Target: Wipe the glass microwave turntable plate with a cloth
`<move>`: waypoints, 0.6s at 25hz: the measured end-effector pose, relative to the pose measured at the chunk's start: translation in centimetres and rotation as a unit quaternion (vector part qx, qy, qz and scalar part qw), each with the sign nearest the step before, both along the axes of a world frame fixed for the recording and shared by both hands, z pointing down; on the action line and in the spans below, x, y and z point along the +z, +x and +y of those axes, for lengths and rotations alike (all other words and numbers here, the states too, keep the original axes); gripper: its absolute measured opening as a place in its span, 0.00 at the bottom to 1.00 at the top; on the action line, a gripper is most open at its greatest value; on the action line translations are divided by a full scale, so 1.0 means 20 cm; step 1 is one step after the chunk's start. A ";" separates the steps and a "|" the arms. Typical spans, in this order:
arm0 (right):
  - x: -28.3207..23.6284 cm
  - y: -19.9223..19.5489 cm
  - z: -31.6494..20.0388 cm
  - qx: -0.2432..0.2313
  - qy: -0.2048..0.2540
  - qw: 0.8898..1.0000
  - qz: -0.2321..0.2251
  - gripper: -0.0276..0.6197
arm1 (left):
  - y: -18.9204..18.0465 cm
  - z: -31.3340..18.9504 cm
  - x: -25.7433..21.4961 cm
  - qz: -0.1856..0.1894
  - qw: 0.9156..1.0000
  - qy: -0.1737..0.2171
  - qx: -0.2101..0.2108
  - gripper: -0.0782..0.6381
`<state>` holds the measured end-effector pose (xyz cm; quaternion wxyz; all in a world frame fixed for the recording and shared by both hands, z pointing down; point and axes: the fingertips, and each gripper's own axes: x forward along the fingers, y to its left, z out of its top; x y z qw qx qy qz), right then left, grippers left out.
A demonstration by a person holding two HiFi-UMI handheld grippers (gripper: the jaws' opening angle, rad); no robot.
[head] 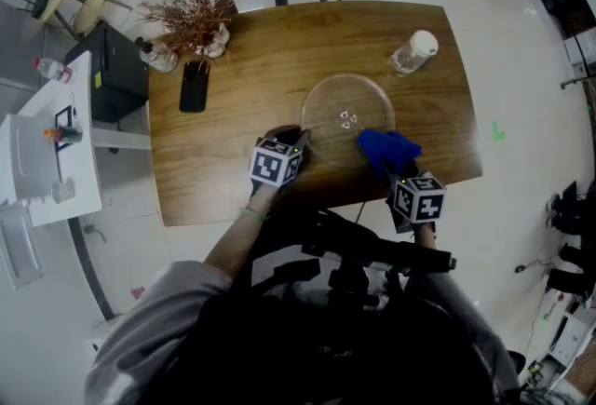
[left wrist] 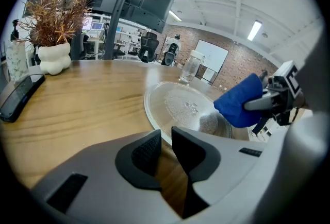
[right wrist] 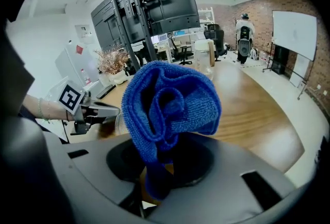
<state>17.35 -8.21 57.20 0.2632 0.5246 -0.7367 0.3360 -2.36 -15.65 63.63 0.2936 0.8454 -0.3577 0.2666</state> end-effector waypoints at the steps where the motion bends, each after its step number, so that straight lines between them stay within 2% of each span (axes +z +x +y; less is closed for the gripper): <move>1: -0.01 0.04 -0.05 0.007 0.006 1.000 0.007 0.20 | 0.00 0.00 0.00 -0.001 1.000 0.001 0.001 0.20; 6: -0.02 0.23 -0.31 0.041 0.022 0.997 0.057 0.20 | 0.01 0.00 0.00 0.004 1.000 -0.002 0.000 0.20; 11: 0.03 0.33 -0.39 0.054 -0.001 0.992 0.112 0.20 | 0.01 0.00 0.01 0.000 1.000 0.005 0.002 0.20; 15: 0.09 0.29 -0.27 0.054 -0.017 0.993 0.100 0.20 | 0.01 0.01 0.01 0.004 1.000 0.003 0.002 0.20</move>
